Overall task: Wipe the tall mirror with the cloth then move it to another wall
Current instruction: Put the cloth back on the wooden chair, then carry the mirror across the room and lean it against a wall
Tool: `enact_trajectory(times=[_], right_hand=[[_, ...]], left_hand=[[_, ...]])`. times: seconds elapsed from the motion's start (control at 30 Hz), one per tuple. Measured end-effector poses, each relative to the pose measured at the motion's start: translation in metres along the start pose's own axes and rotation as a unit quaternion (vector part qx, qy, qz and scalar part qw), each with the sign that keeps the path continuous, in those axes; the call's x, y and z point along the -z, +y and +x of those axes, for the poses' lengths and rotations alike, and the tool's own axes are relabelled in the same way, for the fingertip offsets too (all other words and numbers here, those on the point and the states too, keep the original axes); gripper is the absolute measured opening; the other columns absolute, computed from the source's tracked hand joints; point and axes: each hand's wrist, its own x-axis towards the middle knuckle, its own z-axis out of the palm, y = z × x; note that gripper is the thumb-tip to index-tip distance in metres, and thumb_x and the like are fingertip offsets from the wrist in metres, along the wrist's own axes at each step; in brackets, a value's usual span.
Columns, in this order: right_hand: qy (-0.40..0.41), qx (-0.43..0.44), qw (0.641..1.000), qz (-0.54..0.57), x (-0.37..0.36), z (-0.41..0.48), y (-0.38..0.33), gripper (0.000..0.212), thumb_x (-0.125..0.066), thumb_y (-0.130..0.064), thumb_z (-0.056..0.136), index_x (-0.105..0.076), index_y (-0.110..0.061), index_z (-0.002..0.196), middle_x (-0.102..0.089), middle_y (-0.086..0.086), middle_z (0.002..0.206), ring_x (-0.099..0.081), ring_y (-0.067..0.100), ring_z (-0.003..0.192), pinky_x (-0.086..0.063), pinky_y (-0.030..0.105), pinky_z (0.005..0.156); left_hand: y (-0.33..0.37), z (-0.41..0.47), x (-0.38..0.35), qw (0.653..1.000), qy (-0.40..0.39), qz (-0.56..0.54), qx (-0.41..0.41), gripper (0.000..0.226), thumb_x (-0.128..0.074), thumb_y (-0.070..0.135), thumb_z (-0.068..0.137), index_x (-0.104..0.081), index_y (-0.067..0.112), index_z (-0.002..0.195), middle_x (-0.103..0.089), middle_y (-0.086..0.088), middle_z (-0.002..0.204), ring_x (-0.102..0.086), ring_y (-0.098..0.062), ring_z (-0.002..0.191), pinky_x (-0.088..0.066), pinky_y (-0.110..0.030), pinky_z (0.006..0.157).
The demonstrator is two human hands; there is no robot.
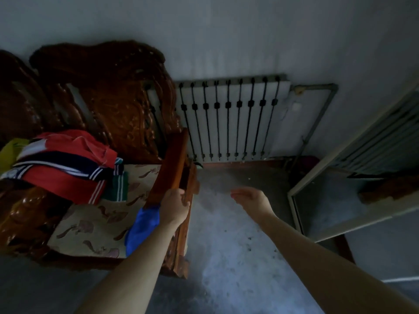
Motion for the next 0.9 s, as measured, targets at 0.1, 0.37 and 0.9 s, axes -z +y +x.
enact_trajectory(times=[0.1,0.37,0.9], right_hand=[[0.044,0.006,0.999,0.016,0.036,-0.006,0.000,0.019,-0.066,-0.013,0.083,-0.073,-0.023,0.098,-0.072,-0.006,0.094,-0.063,0.006,0.082,-0.044,0.006,0.063],[0.147,0.012,0.987,0.060,0.145,-0.028,0.006,0.023,-0.064,-0.009,0.083,-0.070,-0.030,0.090,-0.073,-0.003,0.092,-0.063,0.009,0.080,-0.044,0.018,0.066],[0.342,0.020,0.937,0.074,0.390,-0.079,0.022,0.022,-0.062,-0.013,0.086,-0.071,-0.019,0.105,-0.070,-0.002,0.097,-0.061,0.006,0.080,-0.046,0.013,0.064]], left_hand=[[0.042,0.005,-0.007,0.999,-0.022,-0.001,-0.042,0.037,-0.062,0.021,0.088,-0.054,0.012,0.123,-0.053,-0.008,0.130,-0.053,-0.024,0.119,-0.043,-0.032,0.099],[0.161,0.000,-0.035,0.983,-0.064,-0.009,-0.172,0.036,-0.063,0.023,0.087,-0.055,0.013,0.121,-0.054,-0.007,0.130,-0.049,-0.022,0.124,-0.036,-0.030,0.103],[0.390,-0.032,-0.077,0.947,-0.122,-0.049,-0.294,0.039,-0.058,0.022,0.091,-0.049,0.015,0.129,-0.048,-0.004,0.136,-0.045,-0.020,0.129,-0.036,-0.028,0.103]])
